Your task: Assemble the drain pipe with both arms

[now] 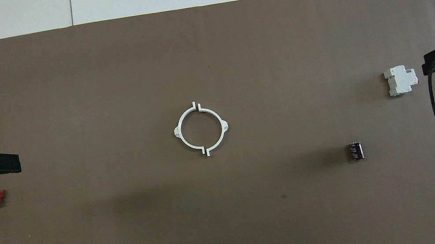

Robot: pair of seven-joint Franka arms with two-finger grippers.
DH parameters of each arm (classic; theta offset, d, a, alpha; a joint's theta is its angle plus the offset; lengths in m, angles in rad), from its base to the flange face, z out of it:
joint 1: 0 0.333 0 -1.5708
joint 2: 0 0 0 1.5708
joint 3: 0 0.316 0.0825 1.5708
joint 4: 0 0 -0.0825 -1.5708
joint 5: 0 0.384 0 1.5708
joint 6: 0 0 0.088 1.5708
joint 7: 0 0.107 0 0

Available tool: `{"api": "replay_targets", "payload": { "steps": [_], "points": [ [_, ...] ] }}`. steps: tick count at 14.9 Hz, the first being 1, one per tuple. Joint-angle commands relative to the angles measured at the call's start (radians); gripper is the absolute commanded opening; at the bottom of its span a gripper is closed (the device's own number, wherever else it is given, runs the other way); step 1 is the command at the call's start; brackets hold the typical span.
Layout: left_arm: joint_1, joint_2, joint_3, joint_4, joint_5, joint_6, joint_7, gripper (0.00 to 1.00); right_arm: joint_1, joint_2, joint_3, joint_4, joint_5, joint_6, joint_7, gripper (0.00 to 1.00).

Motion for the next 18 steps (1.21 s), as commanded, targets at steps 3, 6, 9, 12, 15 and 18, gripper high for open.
{"api": "replay_targets", "payload": {
  "steps": [3,6,9,12,15,18],
  "points": [
    [0.058,-0.015,-0.033,0.002,0.004,-0.053,0.021,1.00,-0.017,-0.017,0.009,-0.012,-0.005,-0.006,-0.014,1.00],
    [0.067,-0.011,-0.063,0.069,0.001,-0.134,0.030,1.00,-0.016,-0.017,0.009,-0.013,-0.005,-0.006,-0.014,1.00],
    [0.134,-0.011,-0.111,0.097,-0.025,-0.173,0.038,1.00,-0.017,-0.017,0.009,-0.013,-0.005,-0.005,-0.014,1.00],
    [0.162,-0.031,-0.158,0.080,-0.025,-0.168,0.053,1.00,-0.016,-0.017,0.009,-0.012,-0.005,-0.005,-0.014,1.00],
    [0.162,-0.032,-0.148,0.080,-0.027,-0.166,0.053,1.00,-0.017,-0.017,0.009,-0.013,-0.005,-0.005,-0.014,1.00],
    [0.162,-0.032,-0.148,0.080,-0.027,-0.166,0.053,1.00,-0.017,-0.017,0.008,-0.012,-0.005,-0.005,-0.014,1.00]
  ]
}}
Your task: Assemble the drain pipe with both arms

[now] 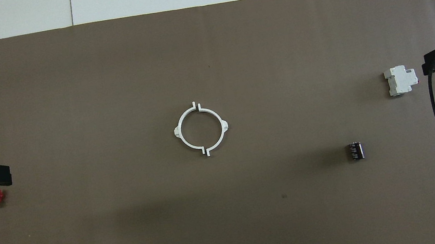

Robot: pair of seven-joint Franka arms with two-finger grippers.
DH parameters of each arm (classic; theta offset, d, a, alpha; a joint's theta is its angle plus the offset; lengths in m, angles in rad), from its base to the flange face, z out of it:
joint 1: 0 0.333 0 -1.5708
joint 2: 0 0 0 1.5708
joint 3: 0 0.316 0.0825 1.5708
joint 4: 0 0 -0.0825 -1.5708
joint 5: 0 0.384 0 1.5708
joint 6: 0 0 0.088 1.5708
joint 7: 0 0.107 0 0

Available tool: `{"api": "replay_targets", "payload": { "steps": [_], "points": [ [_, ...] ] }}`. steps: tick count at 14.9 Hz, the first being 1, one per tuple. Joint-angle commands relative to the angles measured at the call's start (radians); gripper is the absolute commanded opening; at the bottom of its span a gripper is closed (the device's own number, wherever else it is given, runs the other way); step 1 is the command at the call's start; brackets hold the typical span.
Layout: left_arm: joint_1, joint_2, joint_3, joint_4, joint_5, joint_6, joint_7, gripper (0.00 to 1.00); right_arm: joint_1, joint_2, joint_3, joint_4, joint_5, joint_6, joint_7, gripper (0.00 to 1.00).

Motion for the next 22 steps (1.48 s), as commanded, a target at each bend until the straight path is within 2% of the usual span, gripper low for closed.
{"api": "replay_targets", "payload": {
  "steps": [1,13,17,22],
  "points": [
    [0.023,-0.019,-0.010,-0.006,-0.014,-0.018,0.020,1.00,-0.017,-0.017,0.006,-0.012,-0.005,-0.005,-0.014,1.00],
    [0.022,-0.019,-0.024,-0.005,-0.015,-0.015,0.049,1.00,-0.016,-0.017,0.006,-0.012,-0.005,-0.005,-0.013,1.00],
    [0.022,-0.019,-0.093,-0.005,-0.035,0.002,-0.038,1.00,-0.016,-0.017,0.006,-0.013,-0.005,-0.005,-0.013,1.00],
    [0.023,-0.020,-0.096,-0.005,-0.037,-0.006,-0.029,1.00,-0.016,-0.017,0.006,-0.012,-0.005,-0.005,-0.013,1.00]
  ]
}}
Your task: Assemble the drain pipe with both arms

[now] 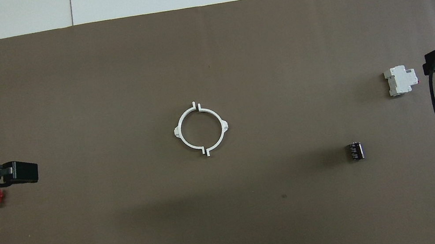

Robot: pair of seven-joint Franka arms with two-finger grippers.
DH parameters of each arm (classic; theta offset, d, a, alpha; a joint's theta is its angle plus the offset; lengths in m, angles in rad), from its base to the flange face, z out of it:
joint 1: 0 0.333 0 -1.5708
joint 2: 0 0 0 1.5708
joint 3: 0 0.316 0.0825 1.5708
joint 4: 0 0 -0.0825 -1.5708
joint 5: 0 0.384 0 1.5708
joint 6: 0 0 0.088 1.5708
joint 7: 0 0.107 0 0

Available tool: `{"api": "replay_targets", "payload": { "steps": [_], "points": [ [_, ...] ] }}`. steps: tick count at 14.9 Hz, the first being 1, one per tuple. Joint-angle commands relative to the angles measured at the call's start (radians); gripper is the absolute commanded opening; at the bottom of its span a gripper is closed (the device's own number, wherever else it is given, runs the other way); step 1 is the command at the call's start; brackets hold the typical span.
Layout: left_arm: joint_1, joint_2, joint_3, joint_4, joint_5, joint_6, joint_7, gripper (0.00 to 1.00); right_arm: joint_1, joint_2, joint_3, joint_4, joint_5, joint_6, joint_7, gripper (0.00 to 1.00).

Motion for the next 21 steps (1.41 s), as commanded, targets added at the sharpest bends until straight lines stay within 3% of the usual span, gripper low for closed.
{"api": "replay_targets", "payload": {
  "steps": [1,10,21],
  "points": [
    [0.008,-0.017,0.004,-0.003,-0.015,-0.008,0.003,1.00,-0.016,-0.017,0.009,-0.012,-0.005,-0.005,-0.013,1.00],
    [0.003,0.025,0.019,0.009,-0.028,-0.010,-0.002,1.00,-0.016,-0.017,0.009,-0.013,-0.005,-0.005,-0.013,1.00],
    [0.003,0.103,0.016,0.165,-0.028,-0.102,-0.005,1.00,-0.016,-0.017,0.009,-0.013,-0.005,-0.005,-0.013,1.00]
  ]
}}
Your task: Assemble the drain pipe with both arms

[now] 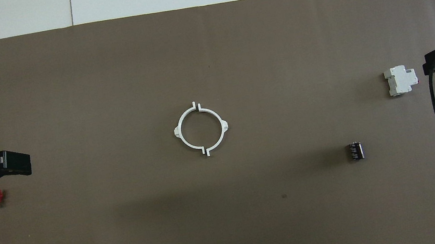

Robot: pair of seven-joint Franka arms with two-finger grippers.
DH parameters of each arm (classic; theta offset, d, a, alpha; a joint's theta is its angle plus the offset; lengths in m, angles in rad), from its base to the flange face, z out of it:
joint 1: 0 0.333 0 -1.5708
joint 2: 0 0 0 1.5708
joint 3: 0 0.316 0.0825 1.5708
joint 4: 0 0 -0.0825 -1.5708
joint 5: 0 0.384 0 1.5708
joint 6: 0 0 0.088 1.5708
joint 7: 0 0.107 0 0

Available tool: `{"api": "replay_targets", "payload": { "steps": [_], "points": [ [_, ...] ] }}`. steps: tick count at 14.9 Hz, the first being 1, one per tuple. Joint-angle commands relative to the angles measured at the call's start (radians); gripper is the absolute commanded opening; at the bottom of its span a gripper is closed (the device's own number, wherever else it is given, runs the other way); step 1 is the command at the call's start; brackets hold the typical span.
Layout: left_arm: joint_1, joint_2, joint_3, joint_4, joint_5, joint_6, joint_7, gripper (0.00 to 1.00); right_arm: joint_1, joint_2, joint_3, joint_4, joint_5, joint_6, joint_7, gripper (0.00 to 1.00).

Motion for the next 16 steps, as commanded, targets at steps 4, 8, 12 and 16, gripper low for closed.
{"api": "replay_targets", "payload": {
  "steps": [4,8,12,16],
  "points": [
    [0.003,0.032,-0.003,0.060,-0.013,-0.049,-0.005,1.00,-0.016,-0.017,0.009,-0.012,-0.005,-0.005,-0.013,1.00],
    [0.004,0.037,-0.005,0.074,-0.013,-0.064,-0.006,1.00,-0.016,-0.017,0.009,-0.013,-0.005,-0.005,-0.013,1.00],
    [0.003,0.038,-0.006,0.092,-0.013,-0.086,-0.008,1.00,-0.016,-0.017,0.009,-0.012,-0.005,-0.005,-0.013,1.00],
    [0.007,0.028,0.000,0.062,-0.013,-0.081,0.000,1.00,-0.016,-0.017,0.009,-0.012,-0.005,-0.005,-0.013,1.00]
  ]
}}
